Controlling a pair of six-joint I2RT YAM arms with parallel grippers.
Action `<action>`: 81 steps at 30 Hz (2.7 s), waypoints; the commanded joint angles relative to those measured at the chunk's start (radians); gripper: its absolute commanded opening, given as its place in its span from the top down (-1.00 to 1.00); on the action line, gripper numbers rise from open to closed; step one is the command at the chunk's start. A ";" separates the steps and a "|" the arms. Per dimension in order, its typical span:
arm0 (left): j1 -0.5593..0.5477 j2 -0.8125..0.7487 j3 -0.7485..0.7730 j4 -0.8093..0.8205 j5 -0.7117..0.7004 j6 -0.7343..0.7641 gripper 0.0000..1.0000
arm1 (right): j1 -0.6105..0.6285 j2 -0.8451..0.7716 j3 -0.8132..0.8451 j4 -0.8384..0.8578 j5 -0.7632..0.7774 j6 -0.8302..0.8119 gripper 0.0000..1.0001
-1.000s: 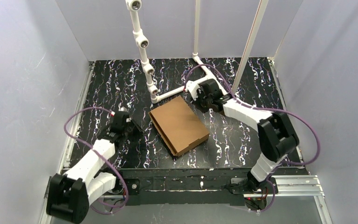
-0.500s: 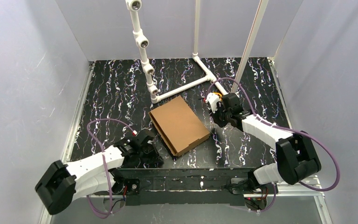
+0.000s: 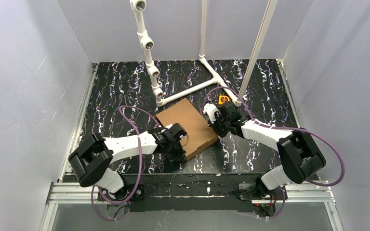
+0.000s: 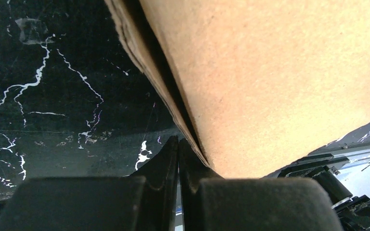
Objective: Fold the paper box
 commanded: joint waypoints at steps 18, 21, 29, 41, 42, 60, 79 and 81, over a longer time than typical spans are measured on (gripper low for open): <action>0.080 -0.297 -0.170 -0.037 -0.044 0.013 0.91 | -0.052 -0.004 0.020 0.019 0.094 -0.005 0.55; 0.058 -0.149 -0.031 0.001 -0.018 0.032 0.98 | -0.024 0.009 0.019 0.016 0.066 -0.001 0.59; 0.022 0.220 0.424 -0.090 0.085 0.028 1.00 | 0.033 0.007 0.000 0.018 0.004 0.018 0.63; 0.017 -0.124 0.076 -0.159 -0.017 -0.001 0.82 | -0.011 -0.014 0.005 0.026 0.081 0.013 0.56; 0.011 -0.146 0.037 -0.151 -0.010 -0.021 0.80 | -0.011 -0.008 0.006 0.026 0.084 0.012 0.56; -0.002 0.187 0.351 -0.139 0.038 0.042 0.75 | 0.001 0.013 0.002 0.005 0.004 0.021 0.60; 0.263 -0.396 -0.131 -0.160 -0.011 0.338 0.18 | -0.043 -0.051 0.073 0.013 0.108 -0.083 0.35; 0.339 -0.430 -0.182 -0.085 -0.008 0.383 0.04 | -0.045 -0.018 0.116 0.009 0.118 -0.101 0.35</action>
